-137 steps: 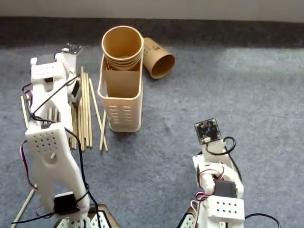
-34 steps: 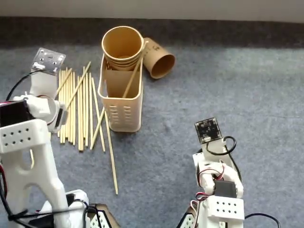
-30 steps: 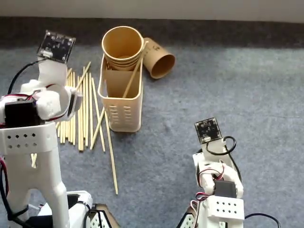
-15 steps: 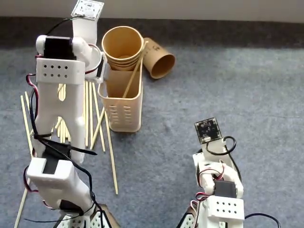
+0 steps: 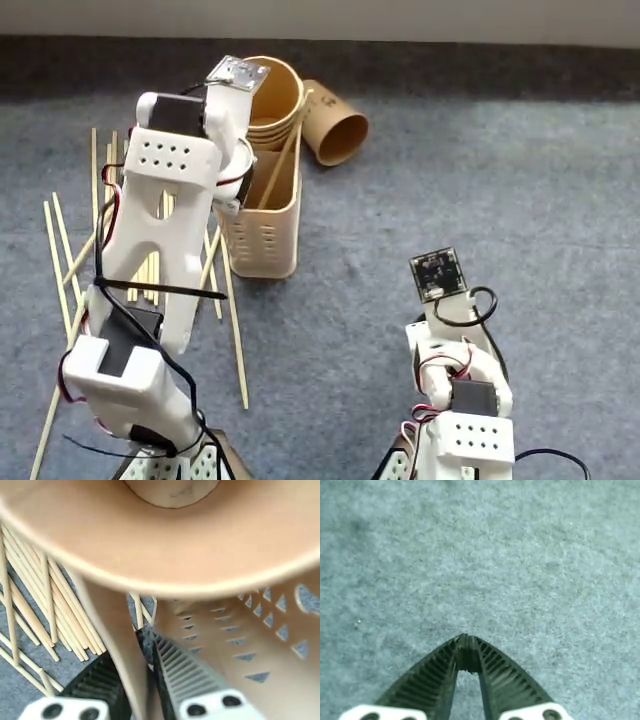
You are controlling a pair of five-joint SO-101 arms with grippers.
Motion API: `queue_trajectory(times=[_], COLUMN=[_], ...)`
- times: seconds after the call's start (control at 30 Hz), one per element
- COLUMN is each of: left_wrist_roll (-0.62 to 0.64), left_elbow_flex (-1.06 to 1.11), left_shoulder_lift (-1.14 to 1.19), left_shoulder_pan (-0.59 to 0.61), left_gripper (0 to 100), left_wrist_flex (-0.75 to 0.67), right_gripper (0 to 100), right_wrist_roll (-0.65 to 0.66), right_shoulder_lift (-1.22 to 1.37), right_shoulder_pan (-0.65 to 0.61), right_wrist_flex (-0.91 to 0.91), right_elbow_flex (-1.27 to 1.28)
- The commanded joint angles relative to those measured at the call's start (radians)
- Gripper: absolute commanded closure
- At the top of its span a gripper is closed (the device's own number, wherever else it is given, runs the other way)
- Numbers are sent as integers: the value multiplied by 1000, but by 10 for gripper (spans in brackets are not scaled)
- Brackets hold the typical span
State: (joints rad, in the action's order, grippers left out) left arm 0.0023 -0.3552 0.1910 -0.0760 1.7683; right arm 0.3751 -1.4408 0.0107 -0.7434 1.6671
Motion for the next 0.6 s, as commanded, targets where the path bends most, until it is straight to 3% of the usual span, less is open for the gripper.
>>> queue_trajectory(times=[0.0,0.13,0.33,0.57], left_wrist_roll=[107,141,138,35], left_elbow_flex=[39,79,200,317], left_shoulder_lift=[-21,-122,-274,-397], left_shoulder_pan=[-54,-137,-145,-197], left_gripper=[998,997,997,997], left_wrist_flex=[12,14,18,18], right_gripper=[988,988,988,988], right_wrist_roll=[11,11,11,11], right_shoulder_lift=[-7,-7,-7,-7], right_shoulder_pan=[-15,-42,-42,-42], right_wrist_flex=[2,4,48,59], right_elbow_flex=[58,58,76,85])
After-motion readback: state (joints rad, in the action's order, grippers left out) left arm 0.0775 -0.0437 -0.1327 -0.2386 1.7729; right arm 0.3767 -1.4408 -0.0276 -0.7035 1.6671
